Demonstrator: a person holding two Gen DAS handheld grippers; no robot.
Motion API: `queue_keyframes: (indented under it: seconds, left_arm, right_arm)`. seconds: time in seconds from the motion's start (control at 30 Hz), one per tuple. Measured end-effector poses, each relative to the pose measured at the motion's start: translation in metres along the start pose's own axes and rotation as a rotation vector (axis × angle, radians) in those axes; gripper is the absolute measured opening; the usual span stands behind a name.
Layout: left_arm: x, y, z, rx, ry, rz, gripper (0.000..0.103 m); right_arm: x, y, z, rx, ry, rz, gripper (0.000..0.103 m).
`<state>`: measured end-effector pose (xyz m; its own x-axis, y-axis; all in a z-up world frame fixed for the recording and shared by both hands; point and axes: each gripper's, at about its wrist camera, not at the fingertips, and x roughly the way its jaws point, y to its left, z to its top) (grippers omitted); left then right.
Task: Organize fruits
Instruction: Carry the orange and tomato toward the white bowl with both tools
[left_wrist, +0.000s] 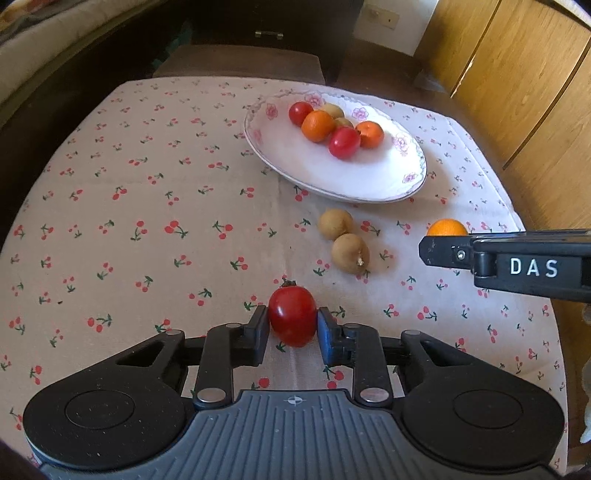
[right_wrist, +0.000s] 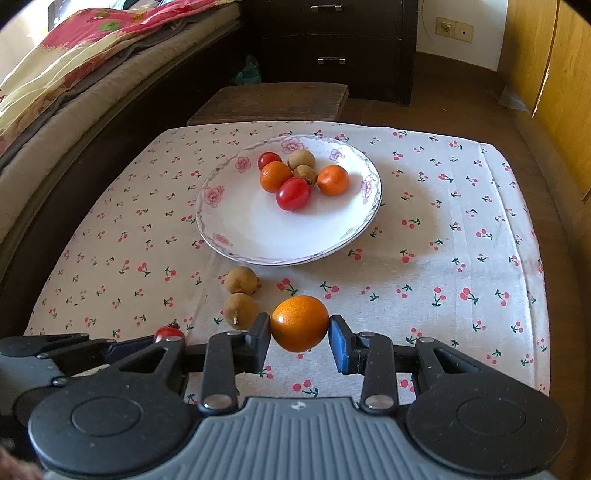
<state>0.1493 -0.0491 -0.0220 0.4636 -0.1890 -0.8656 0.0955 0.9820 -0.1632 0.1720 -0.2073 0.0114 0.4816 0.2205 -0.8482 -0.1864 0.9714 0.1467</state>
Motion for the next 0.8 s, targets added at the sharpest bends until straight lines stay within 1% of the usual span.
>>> queue_keyframes:
  seconds: [0.1, 0.27, 0.6, 0.7, 0.8]
  left_arm:
    - [-0.007, 0.0, 0.003, -0.011, -0.017, -0.032, 0.035]
    - [-0.018, -0.005, 0.009, -0.006, -0.057, -0.06, 0.035]
    - [-0.016, -0.005, 0.039, -0.016, -0.11, -0.06, 0.035]
    - [-0.01, -0.007, 0.05, -0.019, -0.12, -0.067, 0.035]
    - [-0.002, -0.009, 0.06, -0.012, -0.125, -0.058, 0.035]
  right_arm:
    - [-0.002, -0.001, 0.002, 0.008, -0.009, 0.002, 0.036]
    - [-0.006, -0.002, 0.005, 0.017, -0.027, 0.009, 0.036]
    - [-0.003, -0.009, 0.021, 0.048, -0.049, 0.003, 0.036]
    - [0.002, -0.01, 0.028, 0.052, -0.053, -0.002, 0.036]
    - [0.007, -0.013, 0.034, 0.058, -0.052, -0.008, 0.036]
